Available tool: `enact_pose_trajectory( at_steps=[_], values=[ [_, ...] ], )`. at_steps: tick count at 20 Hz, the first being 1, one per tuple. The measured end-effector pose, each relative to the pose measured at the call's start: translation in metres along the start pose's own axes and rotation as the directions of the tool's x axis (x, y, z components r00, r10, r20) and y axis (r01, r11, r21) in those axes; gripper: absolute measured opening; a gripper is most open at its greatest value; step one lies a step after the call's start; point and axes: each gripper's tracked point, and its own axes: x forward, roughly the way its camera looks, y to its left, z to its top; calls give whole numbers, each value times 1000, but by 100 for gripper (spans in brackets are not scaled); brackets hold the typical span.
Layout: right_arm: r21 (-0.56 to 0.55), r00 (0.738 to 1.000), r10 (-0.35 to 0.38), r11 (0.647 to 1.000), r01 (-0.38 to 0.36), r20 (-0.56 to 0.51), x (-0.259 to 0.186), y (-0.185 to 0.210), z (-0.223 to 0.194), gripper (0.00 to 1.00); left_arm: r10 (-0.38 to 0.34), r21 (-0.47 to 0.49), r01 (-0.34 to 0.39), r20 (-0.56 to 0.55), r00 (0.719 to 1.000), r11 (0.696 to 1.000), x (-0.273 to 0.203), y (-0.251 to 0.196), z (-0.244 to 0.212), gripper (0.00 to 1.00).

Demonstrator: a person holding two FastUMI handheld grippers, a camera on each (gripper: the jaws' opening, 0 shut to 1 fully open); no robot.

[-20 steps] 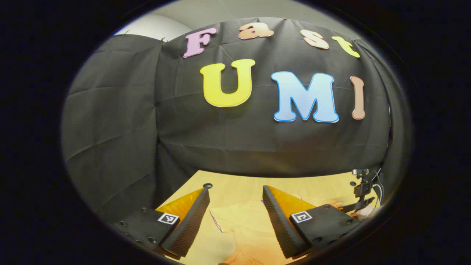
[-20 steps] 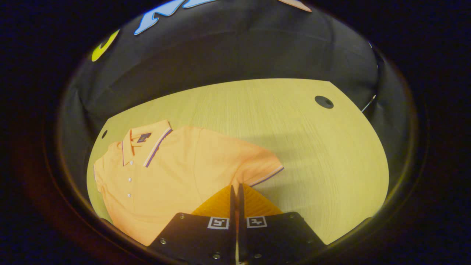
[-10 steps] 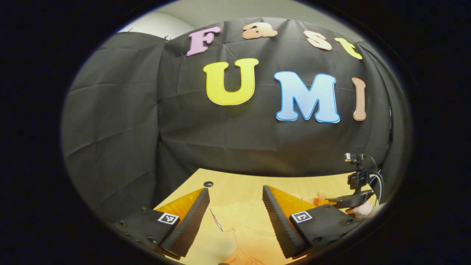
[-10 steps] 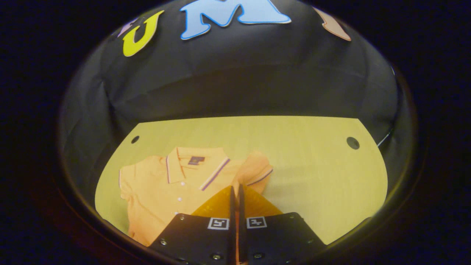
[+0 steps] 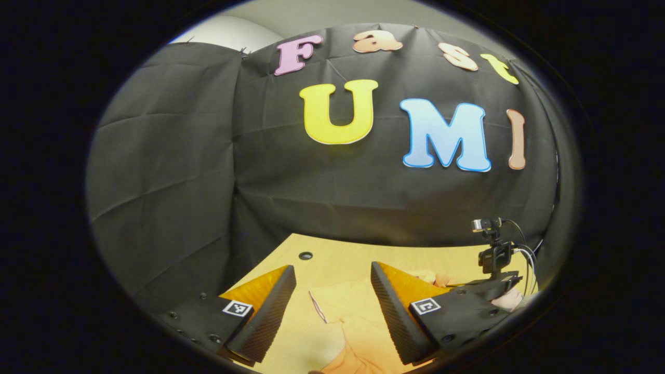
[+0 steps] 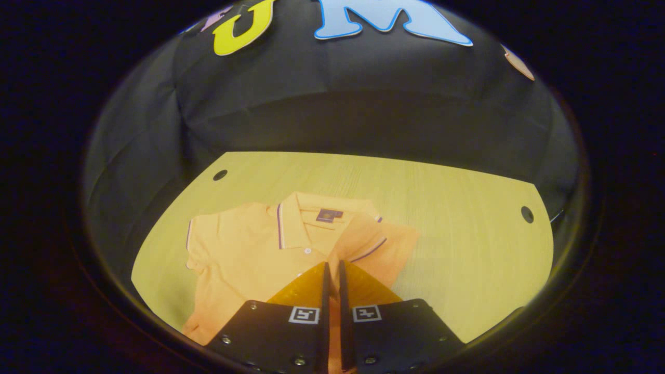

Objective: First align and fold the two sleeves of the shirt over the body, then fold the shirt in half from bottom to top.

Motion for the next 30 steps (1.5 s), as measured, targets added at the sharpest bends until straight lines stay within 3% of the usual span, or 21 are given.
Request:
enact_pose_trajectory(
  at_steps=[4,5,13,19,24,30],
  values=[
    [13,1000,6,1000,-6,12,-1,1,1,32,0,-4,0,-8,1000,1000,4,4,-4,95],
    [16,1000,2,1000,-3,18,-6,1,5,43,-1,-4,1,-10,1000,1000,7,5,-5,94],
    [19,999,-13,1000,12,46,-21,-4,14,43,-6,15,6,-32,999,1000,39,16,-24,95],
    [19,994,0,1000,-2,113,-57,11,28,43,-8,92,15,-69,998,996,101,34,-54,96],
    [37,988,3,999,-9,157,-93,23,30,43,-50,98,65,-140,989,993,153,37,-95,97],
    [64,988,-37,998,28,152,-129,22,8,43,-79,80,106,-281,956,991,215,34,-169,94]
  ],
)
